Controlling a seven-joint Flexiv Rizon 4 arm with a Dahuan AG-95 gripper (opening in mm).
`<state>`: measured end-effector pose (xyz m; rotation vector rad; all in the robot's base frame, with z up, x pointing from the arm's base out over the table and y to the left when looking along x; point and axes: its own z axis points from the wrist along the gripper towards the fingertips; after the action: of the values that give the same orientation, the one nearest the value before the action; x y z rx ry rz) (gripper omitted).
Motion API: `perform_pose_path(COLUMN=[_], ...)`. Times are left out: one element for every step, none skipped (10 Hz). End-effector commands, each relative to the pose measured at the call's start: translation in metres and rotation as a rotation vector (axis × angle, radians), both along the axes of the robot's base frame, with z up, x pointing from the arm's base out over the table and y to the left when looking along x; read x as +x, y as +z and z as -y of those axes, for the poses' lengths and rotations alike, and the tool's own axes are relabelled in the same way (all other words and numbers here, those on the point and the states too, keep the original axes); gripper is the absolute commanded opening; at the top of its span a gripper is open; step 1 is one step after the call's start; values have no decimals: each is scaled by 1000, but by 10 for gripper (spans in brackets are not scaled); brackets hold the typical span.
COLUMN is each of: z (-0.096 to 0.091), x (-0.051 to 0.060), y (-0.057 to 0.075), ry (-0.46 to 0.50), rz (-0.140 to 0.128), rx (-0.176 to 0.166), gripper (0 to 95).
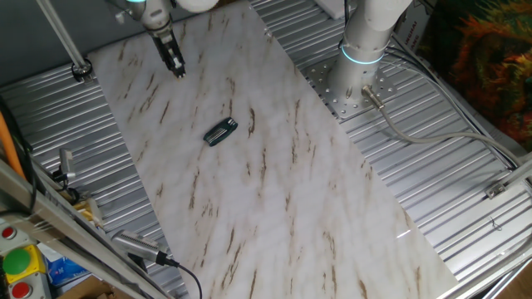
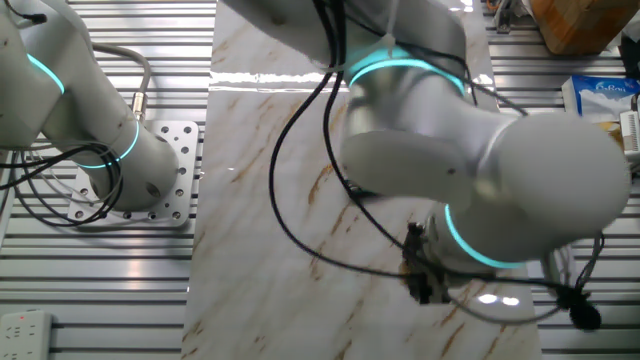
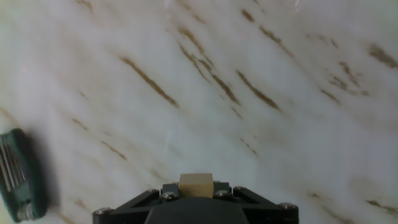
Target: Pick up the small block on the left and move it to the right
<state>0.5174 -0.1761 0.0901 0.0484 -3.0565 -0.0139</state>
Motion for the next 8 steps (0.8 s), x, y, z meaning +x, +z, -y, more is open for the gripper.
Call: perform_pose_path(z=[-40,-62,-79,-93,-107,-123,-127,-134], x=[1,-2,-4,-7,-11,-16,-17,-16], y=[-3,-3,-4,-5,-5,-6,-6,-4], ry=[-25,-31,-41,-49,-56,-69,-72,-72], rz=[6,6,6,7,9,11,12,16], rx=[5,3,5,5,5,3,2,18], gripper=[0,0,0,0,0,0,0,0])
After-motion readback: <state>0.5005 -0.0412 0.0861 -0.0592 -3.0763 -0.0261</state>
